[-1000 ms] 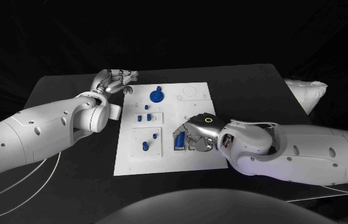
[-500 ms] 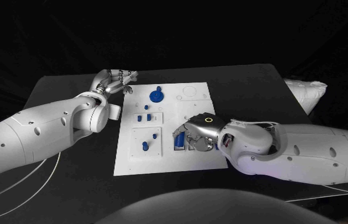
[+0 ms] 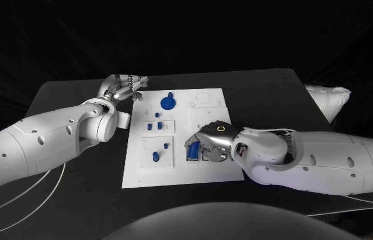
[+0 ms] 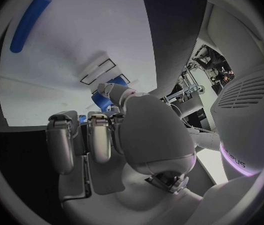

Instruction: Assemble the parts on the task board

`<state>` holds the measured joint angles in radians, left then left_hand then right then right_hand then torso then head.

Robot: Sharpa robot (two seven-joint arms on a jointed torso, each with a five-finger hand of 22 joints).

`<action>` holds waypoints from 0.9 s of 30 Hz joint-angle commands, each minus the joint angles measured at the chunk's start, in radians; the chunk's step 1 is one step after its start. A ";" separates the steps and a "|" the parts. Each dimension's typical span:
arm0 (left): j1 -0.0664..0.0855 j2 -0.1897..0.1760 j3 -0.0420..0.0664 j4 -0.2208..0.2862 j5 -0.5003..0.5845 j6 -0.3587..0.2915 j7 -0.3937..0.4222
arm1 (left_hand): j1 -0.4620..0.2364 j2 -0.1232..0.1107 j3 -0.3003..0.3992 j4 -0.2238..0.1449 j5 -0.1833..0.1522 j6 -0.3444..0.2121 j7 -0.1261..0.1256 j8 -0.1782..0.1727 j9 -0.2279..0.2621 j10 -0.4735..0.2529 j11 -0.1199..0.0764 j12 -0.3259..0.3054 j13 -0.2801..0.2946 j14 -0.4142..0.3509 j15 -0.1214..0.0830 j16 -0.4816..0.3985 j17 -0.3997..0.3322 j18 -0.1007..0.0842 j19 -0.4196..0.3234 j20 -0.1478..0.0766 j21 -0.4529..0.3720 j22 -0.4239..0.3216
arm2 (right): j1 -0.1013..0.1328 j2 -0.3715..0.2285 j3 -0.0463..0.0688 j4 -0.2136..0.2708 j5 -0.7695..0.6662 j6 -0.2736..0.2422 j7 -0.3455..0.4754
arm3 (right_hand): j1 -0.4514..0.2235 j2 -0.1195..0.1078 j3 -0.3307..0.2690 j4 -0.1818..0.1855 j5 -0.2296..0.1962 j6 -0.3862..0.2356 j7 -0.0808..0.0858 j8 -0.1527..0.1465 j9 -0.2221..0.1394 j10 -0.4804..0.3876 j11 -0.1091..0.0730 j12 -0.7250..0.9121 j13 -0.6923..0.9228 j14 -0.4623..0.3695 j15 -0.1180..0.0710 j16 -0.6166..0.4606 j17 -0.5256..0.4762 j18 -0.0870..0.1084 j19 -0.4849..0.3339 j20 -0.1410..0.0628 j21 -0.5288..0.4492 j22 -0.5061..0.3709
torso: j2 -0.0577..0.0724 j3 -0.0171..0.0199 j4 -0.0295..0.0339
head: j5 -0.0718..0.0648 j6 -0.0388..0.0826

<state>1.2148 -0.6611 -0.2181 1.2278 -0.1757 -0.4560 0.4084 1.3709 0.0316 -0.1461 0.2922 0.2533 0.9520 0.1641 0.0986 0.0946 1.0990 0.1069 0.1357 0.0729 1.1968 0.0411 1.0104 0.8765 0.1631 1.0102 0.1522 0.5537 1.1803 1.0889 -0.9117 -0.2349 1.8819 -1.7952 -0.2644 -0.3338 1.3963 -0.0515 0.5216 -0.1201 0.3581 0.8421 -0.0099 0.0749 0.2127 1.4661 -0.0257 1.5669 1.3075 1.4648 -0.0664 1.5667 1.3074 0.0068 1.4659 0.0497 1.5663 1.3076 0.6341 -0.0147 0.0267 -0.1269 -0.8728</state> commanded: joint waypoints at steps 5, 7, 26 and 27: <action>0.000 0.003 0.001 0.001 -0.003 0.016 0.006 | 0.001 0.006 -0.005 0.000 0.005 -0.005 -0.001 0.007 0.002 -0.010 0.000 0.005 0.000 -0.008 0.001 -0.004 -0.001 0.010 0.005 0.001 -0.004 -0.001 | -0.001 0.005 -0.001 -0.004 -0.085 0.061 -0.001 | -0.008 0.006 -0.005 -0.004 -0.012 0.010 -0.010 0.002 0.004 0.105 -0.010 0.004 0.263 0.106 -0.008 0.004 0.263 -0.007 0.105 -0.011 0.004 0.263 | 0.000 -0.0002 0.0001 | -0.001 0.000; 0.000 0.003 0.001 0.001 -0.003 0.017 0.006 | 0.001 0.006 -0.005 0.000 0.005 -0.005 -0.001 0.007 0.002 -0.010 0.000 0.005 0.000 -0.008 0.001 -0.004 -0.001 0.010 0.005 0.001 -0.004 -0.001 | -0.001 0.006 -0.001 -0.004 -0.092 0.061 -0.004 | -0.008 0.009 -0.006 -0.004 -0.014 0.021 -0.009 0.009 0.009 0.105 -0.011 0.004 0.263 0.106 -0.009 0.004 0.263 -0.007 0.105 -0.012 0.004 0.263 | 0.000 -0.0001 0.0002 | -0.001 0.000; 0.000 0.000 0.001 0.002 -0.003 0.015 0.006 | 0.001 0.006 -0.005 0.000 0.005 -0.005 -0.001 0.007 0.002 -0.010 0.000 0.005 0.000 -0.008 0.001 -0.004 -0.001 0.010 0.005 0.001 -0.004 -0.001 | -0.001 -0.002 -0.001 0.005 -0.105 -0.065 0.023 | -0.042 0.066 -0.077 0.062 -0.177 0.148 0.036 0.077 0.081 0.105 -0.007 0.004 0.263 0.106 -0.013 0.004 0.263 -0.007 0.105 -0.017 0.004 0.263 | 0.000 0.0002 -0.0005 | 0.001 0.000; 0.000 0.000 0.001 0.003 -0.003 0.015 0.006 | 0.001 0.006 -0.005 0.000 0.005 -0.005 -0.001 0.007 0.002 -0.010 0.000 0.005 0.000 -0.008 0.001 -0.004 -0.001 0.010 0.005 0.001 -0.004 -0.001 | -0.001 -0.004 -0.001 0.007 -0.103 -0.073 0.026 | -0.042 0.066 -0.077 0.062 -0.177 0.148 0.036 0.077 0.081 0.105 -0.007 0.004 0.263 0.106 -0.013 0.004 0.263 -0.007 0.105 -0.017 0.004 0.263 | 0.001 0.0005 -0.0005 | 0.002 0.000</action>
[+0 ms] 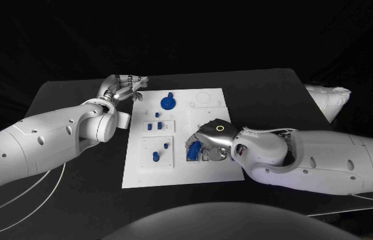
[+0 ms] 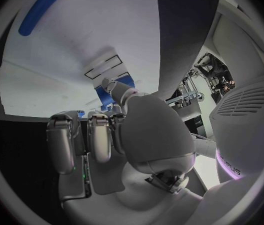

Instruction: Assemble the parts on the task board

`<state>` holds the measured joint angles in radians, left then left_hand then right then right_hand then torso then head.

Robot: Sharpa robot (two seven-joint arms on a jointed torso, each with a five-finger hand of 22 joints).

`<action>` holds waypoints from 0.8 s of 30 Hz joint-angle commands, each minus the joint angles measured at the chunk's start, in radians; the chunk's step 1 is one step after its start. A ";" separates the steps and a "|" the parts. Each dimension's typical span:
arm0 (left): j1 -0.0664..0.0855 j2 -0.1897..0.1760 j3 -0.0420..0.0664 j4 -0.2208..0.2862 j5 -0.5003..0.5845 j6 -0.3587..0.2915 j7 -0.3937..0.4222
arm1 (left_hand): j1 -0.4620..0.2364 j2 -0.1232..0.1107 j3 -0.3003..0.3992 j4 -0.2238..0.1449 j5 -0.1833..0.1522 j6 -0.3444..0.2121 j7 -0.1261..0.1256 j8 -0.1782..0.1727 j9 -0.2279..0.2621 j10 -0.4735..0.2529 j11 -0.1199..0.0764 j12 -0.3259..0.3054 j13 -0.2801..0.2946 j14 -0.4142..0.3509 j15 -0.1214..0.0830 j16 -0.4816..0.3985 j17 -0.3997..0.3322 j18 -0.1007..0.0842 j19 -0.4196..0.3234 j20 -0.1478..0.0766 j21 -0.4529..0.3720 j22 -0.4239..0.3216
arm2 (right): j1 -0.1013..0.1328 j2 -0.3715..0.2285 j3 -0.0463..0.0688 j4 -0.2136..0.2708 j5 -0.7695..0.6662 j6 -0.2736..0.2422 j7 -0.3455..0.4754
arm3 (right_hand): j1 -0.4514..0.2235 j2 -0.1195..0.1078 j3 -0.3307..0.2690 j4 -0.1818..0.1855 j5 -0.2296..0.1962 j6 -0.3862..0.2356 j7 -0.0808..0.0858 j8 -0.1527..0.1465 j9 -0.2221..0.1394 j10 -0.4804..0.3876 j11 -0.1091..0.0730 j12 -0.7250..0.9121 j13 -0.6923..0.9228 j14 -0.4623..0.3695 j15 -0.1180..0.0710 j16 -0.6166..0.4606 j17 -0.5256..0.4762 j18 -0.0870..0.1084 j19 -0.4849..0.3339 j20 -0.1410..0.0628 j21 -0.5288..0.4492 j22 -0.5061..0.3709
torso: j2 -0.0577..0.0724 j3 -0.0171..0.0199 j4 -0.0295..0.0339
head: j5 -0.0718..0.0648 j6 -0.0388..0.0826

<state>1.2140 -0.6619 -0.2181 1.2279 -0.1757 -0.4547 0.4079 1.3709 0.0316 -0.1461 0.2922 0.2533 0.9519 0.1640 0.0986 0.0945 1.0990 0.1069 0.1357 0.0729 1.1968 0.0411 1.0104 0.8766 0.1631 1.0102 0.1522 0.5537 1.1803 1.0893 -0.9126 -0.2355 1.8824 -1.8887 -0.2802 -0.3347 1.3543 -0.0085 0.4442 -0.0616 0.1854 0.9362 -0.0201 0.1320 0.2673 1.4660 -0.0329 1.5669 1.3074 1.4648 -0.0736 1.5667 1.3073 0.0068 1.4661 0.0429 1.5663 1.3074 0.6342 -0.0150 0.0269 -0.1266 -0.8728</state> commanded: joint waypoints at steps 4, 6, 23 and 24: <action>0.000 0.000 0.001 0.003 -0.003 0.014 0.006 | 0.001 0.006 -0.005 0.000 0.005 -0.005 -0.001 0.007 0.002 -0.010 0.000 0.005 0.000 -0.008 0.001 -0.004 -0.001 0.010 0.005 0.001 -0.004 -0.001 | 0.001 -0.016 0.000 0.018 0.013 -0.094 0.048 | 0.000 0.022 -0.001 0.003 -0.005 0.054 0.047 0.020 0.027 0.105 0.000 0.004 0.263 0.106 -0.006 0.004 0.264 -0.007 0.105 -0.010 0.004 0.263 | 0.000 0.0006 0.0001 | 0.002 0.000; 0.000 0.000 0.001 0.003 -0.003 0.014 0.006 | 0.001 0.006 -0.005 0.000 0.005 -0.005 -0.001 0.007 0.002 -0.010 0.000 0.005 0.000 -0.008 0.001 -0.004 -0.001 0.010 0.005 0.001 -0.004 -0.001 | 0.007 -0.023 0.000 0.026 0.032 -0.109 0.060 | 0.000 0.022 -0.001 0.003 -0.005 0.054 0.047 0.020 0.027 0.105 0.000 0.004 0.263 0.106 -0.006 0.004 0.264 -0.007 0.105 -0.010 0.004 0.263 | 0.000 0.0004 0.0000 | 0.003 0.000; 0.000 0.007 0.001 0.000 -0.003 0.016 0.002 | 0.002 0.009 -0.009 0.000 0.004 -0.005 -0.001 0.008 0.002 -0.011 0.000 0.007 0.000 -0.008 0.001 -0.004 -0.001 0.010 0.006 0.001 -0.006 0.000 | 0.133 -0.138 0.000 0.082 0.420 -0.119 0.098 | -0.009 0.008 -0.054 0.023 -0.007 0.056 0.052 0.015 0.041 0.105 0.004 0.004 0.263 0.106 -0.006 0.004 0.264 -0.007 0.105 -0.010 0.004 0.263 | -0.002 -0.0026 0.0003 | -0.001 0.000; 0.000 0.009 0.001 -0.001 -0.003 0.016 0.002 | 0.002 0.009 -0.009 0.000 0.004 -0.005 -0.001 0.008 0.002 -0.011 0.000 0.007 0.000 -0.008 0.001 -0.004 -0.001 0.010 0.006 0.001 -0.006 0.000 | 0.139 -0.146 0.000 0.081 0.443 -0.101 0.096 | -0.011 0.006 -0.061 0.026 -0.008 0.053 0.050 0.013 0.042 0.105 0.004 0.004 0.263 0.106 -0.006 0.004 0.264 -0.007 0.105 -0.010 0.004 0.263 | -0.001 -0.0024 0.0005 | -0.001 0.000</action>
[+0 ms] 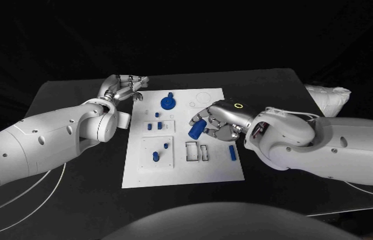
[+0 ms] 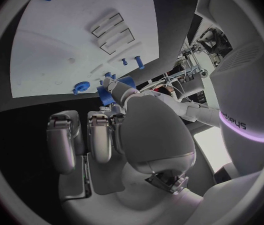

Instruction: Assemble the parts on the task board

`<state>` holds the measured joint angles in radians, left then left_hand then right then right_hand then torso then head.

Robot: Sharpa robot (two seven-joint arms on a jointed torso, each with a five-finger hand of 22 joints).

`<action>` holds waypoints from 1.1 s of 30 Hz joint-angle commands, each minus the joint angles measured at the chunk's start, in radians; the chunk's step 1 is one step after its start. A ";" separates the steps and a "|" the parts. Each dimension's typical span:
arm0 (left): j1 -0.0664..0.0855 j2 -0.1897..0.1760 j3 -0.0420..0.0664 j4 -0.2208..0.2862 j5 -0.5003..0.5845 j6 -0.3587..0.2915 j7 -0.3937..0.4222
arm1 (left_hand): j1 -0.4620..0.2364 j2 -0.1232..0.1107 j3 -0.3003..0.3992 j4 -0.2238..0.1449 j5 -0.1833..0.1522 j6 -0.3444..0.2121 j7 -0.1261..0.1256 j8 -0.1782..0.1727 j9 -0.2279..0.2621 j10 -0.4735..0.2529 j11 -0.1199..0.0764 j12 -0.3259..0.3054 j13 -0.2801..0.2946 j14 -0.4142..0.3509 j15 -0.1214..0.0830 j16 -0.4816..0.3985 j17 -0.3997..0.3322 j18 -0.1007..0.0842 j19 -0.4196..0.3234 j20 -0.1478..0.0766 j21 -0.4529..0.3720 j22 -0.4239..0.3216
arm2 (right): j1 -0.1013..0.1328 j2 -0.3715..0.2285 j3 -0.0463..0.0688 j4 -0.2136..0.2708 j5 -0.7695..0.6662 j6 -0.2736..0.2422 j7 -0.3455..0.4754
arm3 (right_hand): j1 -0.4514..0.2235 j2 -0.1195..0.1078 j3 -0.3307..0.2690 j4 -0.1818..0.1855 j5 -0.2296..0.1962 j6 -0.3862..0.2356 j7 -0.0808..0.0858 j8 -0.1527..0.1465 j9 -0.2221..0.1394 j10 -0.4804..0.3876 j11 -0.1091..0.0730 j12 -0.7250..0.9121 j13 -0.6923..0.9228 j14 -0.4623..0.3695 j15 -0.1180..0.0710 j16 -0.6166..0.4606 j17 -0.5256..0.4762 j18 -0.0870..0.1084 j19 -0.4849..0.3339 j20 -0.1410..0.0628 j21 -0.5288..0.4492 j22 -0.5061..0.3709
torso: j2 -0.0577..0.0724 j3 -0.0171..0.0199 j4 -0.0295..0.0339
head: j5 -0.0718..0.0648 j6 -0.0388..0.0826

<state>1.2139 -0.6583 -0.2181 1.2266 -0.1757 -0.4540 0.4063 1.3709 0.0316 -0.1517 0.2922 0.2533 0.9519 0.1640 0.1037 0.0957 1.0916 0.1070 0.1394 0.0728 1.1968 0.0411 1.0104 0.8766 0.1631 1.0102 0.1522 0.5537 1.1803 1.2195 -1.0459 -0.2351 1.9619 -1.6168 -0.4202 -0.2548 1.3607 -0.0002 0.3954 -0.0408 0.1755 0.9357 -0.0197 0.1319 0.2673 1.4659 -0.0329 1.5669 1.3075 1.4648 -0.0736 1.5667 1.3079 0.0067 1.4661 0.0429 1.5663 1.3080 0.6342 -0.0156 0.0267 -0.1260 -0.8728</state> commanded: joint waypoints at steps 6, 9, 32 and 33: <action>0.000 0.009 0.001 -0.001 -0.003 0.015 0.002 | 0.002 0.009 -0.004 0.000 0.004 -0.005 -0.001 0.003 0.001 -0.003 0.000 0.003 0.000 -0.008 0.001 -0.004 -0.001 0.010 0.006 0.001 -0.006 0.000 | 0.023 -0.054 -0.001 -0.007 0.267 0.175 0.023 | -0.007 0.004 -0.032 0.011 0.010 0.042 0.038 0.001 0.046 0.105 0.001 0.004 0.263 0.106 -0.007 0.004 0.263 -0.007 0.105 -0.010 0.004 0.263 | 0.000 0.0009 -0.0006 | 0.001 0.000; 0.000 0.010 0.001 -0.002 -0.003 0.013 0.001 | 0.002 0.009 -0.004 0.000 0.004 -0.005 -0.001 0.003 0.001 -0.003 0.000 0.003 0.000 -0.008 0.001 -0.004 -0.001 0.010 0.006 0.001 -0.006 0.000 | 0.025 -0.074 -0.001 -0.017 0.282 0.250 0.047 | 0.009 0.011 -0.031 0.006 0.020 0.042 0.035 -0.001 0.048 0.105 0.000 0.004 0.263 0.106 -0.008 0.004 0.263 -0.007 0.105 -0.010 0.004 0.263 | -0.001 0.0009 0.0001 | 0.001 0.000; -0.006 0.010 0.001 -0.002 -0.003 0.011 0.001 | 0.002 0.009 -0.004 0.000 0.004 -0.005 -0.001 0.003 0.001 -0.003 0.000 0.003 0.000 -0.008 0.001 -0.004 -0.001 0.010 0.006 0.001 -0.006 0.000 | -0.020 -0.023 -0.001 -0.088 -0.091 0.431 0.217 | 0.045 0.015 -0.028 -0.008 0.027 0.059 0.019 0.000 0.060 0.105 0.001 0.004 0.263 0.106 -0.003 0.004 0.263 -0.007 0.105 -0.009 0.004 0.263 | 0.000 0.0007 0.0006 | -0.003 0.000; -0.006 0.010 0.001 -0.001 -0.003 0.011 0.001 | 0.002 0.009 -0.004 0.000 0.004 -0.005 -0.001 0.003 0.001 -0.003 0.000 0.003 0.000 -0.008 0.001 -0.004 -0.001 0.010 0.006 0.001 -0.006 0.000 | -0.023 -0.017 -0.001 -0.091 -0.101 0.431 0.219 | 0.046 0.015 -0.028 -0.009 0.026 0.058 0.018 -0.001 0.060 0.105 0.002 0.004 0.263 0.106 -0.003 0.004 0.263 -0.007 0.105 -0.009 0.004 0.263 | 0.000 0.0007 0.0005 | -0.003 0.000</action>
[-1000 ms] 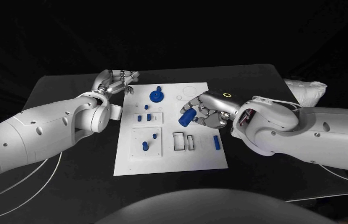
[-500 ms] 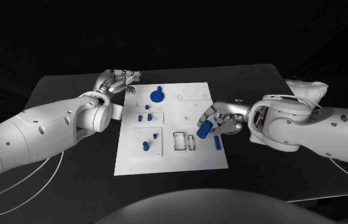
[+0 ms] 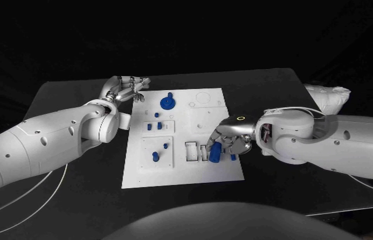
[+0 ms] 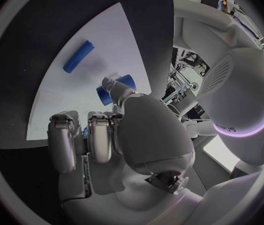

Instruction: Assemble the parts on the task board

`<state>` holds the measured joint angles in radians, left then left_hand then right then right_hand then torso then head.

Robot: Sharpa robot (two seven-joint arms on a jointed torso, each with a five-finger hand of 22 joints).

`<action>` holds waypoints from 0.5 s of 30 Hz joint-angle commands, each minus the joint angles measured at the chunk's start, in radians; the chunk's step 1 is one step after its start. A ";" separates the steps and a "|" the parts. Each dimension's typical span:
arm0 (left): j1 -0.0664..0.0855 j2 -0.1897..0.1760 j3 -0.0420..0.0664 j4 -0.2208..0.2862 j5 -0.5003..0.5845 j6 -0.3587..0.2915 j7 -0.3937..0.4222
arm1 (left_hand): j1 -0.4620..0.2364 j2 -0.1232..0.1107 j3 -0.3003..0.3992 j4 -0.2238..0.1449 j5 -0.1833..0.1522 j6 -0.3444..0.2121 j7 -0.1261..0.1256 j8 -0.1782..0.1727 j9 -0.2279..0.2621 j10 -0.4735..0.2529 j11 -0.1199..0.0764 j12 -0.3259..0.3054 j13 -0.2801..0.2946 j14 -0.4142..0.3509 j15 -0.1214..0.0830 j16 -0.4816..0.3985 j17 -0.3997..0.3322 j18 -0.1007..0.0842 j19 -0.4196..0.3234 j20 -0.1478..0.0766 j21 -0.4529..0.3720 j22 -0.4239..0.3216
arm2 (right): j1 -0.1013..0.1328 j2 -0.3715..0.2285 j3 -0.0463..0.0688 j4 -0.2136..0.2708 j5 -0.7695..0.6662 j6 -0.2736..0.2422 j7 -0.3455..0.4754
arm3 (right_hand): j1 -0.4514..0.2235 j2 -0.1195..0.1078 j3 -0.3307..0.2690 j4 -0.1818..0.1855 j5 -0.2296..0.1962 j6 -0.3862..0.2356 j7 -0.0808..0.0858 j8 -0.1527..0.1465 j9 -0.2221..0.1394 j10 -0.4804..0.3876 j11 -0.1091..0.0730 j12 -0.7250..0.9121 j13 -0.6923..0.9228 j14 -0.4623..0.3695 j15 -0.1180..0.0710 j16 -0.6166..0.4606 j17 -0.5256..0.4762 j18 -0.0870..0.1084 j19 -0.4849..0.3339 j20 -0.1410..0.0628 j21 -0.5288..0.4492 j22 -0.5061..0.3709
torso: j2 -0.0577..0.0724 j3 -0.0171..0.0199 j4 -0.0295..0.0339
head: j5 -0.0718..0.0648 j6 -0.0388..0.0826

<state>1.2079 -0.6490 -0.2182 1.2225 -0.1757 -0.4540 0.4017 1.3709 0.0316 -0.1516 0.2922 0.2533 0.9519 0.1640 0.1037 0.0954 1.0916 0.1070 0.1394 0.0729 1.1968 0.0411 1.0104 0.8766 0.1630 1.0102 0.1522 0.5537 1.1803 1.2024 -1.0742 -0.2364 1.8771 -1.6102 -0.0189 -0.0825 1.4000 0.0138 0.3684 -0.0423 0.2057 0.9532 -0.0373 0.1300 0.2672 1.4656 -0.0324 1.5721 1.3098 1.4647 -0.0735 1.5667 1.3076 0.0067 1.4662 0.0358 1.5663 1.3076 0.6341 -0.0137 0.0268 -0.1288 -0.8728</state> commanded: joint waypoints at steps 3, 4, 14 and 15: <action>0.000 -0.001 0.001 0.004 -0.003 0.011 0.005 | 0.002 0.009 -0.004 0.000 0.004 -0.005 -0.001 0.003 0.001 -0.003 0.000 0.003 0.000 -0.008 0.001 -0.004 -0.001 0.010 0.006 0.001 -0.006 0.000 | -0.011 0.023 0.000 -0.012 -0.129 0.029 0.049 | 0.008 0.001 0.000 -0.008 -0.005 0.039 0.035 -0.001 0.060 0.105 0.001 -0.001 0.261 0.106 -0.003 0.004 0.263 -0.007 0.105 -0.001 0.004 0.263 | 0.001 -0.0016 0.0007 | -0.001 0.000; 0.000 -0.001 0.001 0.005 -0.003 0.011 0.006 | 0.002 0.009 -0.004 0.000 0.004 -0.005 -0.001 0.003 0.001 -0.003 0.000 0.003 0.000 -0.008 0.001 -0.004 -0.001 0.010 0.006 0.001 -0.006 0.000 | -0.014 0.030 0.000 -0.016 -0.143 0.027 0.049 | 0.009 0.001 0.000 -0.009 -0.005 0.039 0.034 -0.001 0.060 0.105 0.001 -0.001 0.261 0.106 -0.003 0.004 0.263 -0.007 0.105 -0.001 0.004 0.263 | 0.001 -0.0013 0.0008 | -0.001 0.000; 0.000 -0.003 0.001 0.005 -0.003 0.011 0.006 | 0.002 0.009 -0.004 0.000 0.004 -0.005 -0.001 0.003 0.001 -0.003 0.000 0.003 0.000 -0.008 0.001 -0.004 -0.001 0.010 0.006 0.001 -0.006 0.000 | -0.020 0.049 0.000 -0.028 -0.210 0.038 0.042 | 0.016 -0.001 0.003 -0.014 -0.005 0.034 0.031 -0.006 0.060 0.105 0.002 -0.001 0.261 0.106 -0.002 0.004 0.263 -0.007 0.105 0.000 0.004 0.263 | 0.000 -0.0010 0.0002 | 0.000 0.000; 0.000 -0.003 0.001 0.005 -0.003 0.011 0.006 | 0.002 0.009 -0.004 0.000 0.004 -0.005 -0.001 0.003 0.001 -0.003 0.000 0.003 0.000 -0.008 0.001 -0.004 -0.001 0.010 0.006 0.001 -0.006 0.000 | -0.020 0.049 0.000 -0.028 -0.215 0.040 0.041 | 0.017 -0.001 0.003 -0.015 -0.005 0.034 0.030 -0.007 0.060 0.105 0.002 -0.001 0.261 0.106 -0.002 0.004 0.263 -0.007 0.105 0.000 0.004 0.263 | 0.000 -0.0008 -0.0001 | 0.000 0.000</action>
<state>1.2074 -0.6532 -0.2182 1.2252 -0.1757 -0.4540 0.4014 1.3709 0.0316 -0.1516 0.2922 0.2533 0.9520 0.1641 0.1037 0.0953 1.0916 0.1070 0.1394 0.0728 1.1968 0.0411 1.0104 0.8766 0.1631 1.0102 0.1522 0.5538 1.1803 1.1837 -1.0260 -0.2362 1.8495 -1.7617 -0.0045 -0.0507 1.4039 0.0102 0.3714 -0.0527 0.2054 0.9531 -0.0372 0.1299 0.2673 1.4641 -0.0309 1.5746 1.3108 1.4647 -0.0735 1.5667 1.3075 0.0068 1.4662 0.0358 1.5663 1.3075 0.6342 -0.0150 0.0274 -0.1292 -0.8728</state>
